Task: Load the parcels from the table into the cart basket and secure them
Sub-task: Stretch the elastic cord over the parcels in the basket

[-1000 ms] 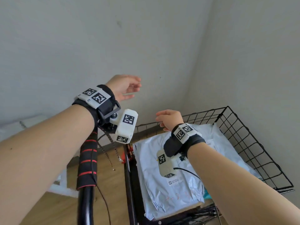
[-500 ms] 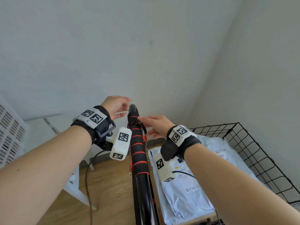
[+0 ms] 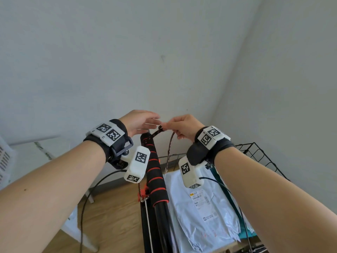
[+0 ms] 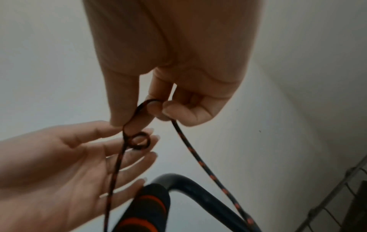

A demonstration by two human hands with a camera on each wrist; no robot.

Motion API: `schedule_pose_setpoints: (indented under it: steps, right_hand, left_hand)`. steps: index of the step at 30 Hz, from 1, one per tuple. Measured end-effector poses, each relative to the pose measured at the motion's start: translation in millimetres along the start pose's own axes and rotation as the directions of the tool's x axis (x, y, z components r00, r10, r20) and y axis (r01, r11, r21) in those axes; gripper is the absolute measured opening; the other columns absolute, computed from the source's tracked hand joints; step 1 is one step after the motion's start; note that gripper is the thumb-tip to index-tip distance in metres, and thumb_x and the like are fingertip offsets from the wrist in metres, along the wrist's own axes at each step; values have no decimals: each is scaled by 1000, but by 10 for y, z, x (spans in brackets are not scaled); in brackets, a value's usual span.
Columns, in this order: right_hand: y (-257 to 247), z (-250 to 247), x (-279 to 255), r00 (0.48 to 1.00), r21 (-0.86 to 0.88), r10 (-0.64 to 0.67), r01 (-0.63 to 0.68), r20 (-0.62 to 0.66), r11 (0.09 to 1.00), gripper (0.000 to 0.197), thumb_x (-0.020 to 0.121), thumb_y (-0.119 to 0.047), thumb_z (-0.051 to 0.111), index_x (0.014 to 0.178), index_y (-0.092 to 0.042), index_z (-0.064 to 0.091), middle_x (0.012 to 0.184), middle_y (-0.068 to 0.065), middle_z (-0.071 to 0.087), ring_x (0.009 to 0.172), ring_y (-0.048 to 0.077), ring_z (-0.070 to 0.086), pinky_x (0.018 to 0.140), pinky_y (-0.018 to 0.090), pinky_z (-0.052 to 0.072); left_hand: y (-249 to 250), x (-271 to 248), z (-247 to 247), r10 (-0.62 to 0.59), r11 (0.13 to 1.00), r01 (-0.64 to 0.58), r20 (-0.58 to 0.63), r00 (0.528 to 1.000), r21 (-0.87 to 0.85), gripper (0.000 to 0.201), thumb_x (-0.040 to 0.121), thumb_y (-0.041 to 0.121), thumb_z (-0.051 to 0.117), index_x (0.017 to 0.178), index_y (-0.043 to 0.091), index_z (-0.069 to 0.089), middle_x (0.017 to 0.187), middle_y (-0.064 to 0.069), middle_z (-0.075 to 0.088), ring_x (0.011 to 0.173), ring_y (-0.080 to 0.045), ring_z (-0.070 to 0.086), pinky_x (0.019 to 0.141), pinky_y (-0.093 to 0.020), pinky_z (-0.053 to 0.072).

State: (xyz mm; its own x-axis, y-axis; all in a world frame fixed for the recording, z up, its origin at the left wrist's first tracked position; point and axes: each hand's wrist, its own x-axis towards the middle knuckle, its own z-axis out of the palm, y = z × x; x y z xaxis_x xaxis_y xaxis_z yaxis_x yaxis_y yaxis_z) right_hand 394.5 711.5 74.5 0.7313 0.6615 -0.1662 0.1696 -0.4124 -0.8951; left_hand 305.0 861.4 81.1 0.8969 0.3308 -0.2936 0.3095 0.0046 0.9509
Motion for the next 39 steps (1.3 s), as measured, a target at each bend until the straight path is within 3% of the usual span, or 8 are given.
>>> schedule_pose_setpoints:
  steps: [4, 8, 12, 16, 26, 32, 36, 39]
  right_hand:
    - [-111, -157, 59, 974, 229, 2, 51, -229, 972, 22, 85, -29, 68, 67, -16, 65, 59, -2, 48, 51, 10, 41, 50, 21, 41]
    - [-94, -360, 109, 905, 307, 81, 57, -419, 950, 23, 88, -28, 63, 68, -16, 61, 62, -2, 52, 50, 9, 44, 47, 20, 43]
    - [40, -476, 125, 842, 326, 160, 20, -515, 945, 27, 88, -29, 61, 64, -17, 61, 60, 0, 50, 48, 11, 43, 49, 22, 45]
    - [133, -401, 146, 859, 261, 182, -59, -479, 964, 26, 85, -34, 63, 63, -20, 65, 56, 0, 46, 46, 12, 41, 45, 21, 43]
    - [188, -437, 126, 913, 129, 116, -70, -392, 989, 26, 82, -43, 68, 68, -21, 68, 58, 0, 43, 53, 10, 43, 51, 18, 44]
    - [369, -788, -1, 892, 149, 152, -97, -426, 984, 30, 86, -45, 61, 68, -22, 68, 60, -2, 50, 55, 9, 45, 55, 20, 45]
    - [458, -1056, -101, 883, 225, 184, -92, -433, 970, 33, 82, -52, 63, 85, -20, 72, 66, 0, 55, 54, 10, 45, 53, 22, 44]
    - [589, -1264, -166, 864, 300, 219, -83, -453, 950, 26, 85, -39, 63, 97, -17, 69, 77, 2, 59, 54, 13, 46, 54, 24, 45]
  left_hand:
    - [68, 10, 40, -16, 998, 11, 79, 997, 62, 29, 93, 36, 55, 107, 12, 65, 88, -3, 71, 78, -16, 63, 87, -31, 45]
    - [84, 21, -4, -60, 983, 48, 63, 996, 177, 13, 88, 25, 65, 91, 12, 64, 64, 0, 52, 57, -13, 48, 64, -23, 45]
    - [45, 41, -152, -96, 954, 104, -43, 994, 281, 5, 86, 12, 65, 85, 11, 60, 59, 0, 40, 48, -10, 35, 45, -17, 35]
    - [121, 35, -256, 22, 983, 11, -173, 985, 186, 13, 86, 17, 66, 95, 8, 67, 59, 2, 37, 42, -8, 27, 42, -17, 26]
    - [887, 54, -3, 336, 942, -321, -276, 901, 98, 26, 84, 19, 67, 104, 3, 71, 55, 5, 34, 40, -7, 24, 46, -20, 24]
    - [1073, 212, 480, 344, 939, -336, -199, 918, 71, 17, 83, 18, 67, 96, 8, 72, 55, 4, 31, 44, -10, 22, 50, -23, 21]
    - [1158, 335, 943, 322, 947, -317, -109, 941, 56, 14, 80, 18, 70, 92, 11, 68, 54, 6, 36, 43, -9, 25, 50, -21, 25]
    - [1225, 416, 1307, 327, 945, -325, -49, 944, 42, 20, 78, 19, 70, 96, 9, 69, 51, 7, 34, 42, -9, 25, 48, -21, 25]
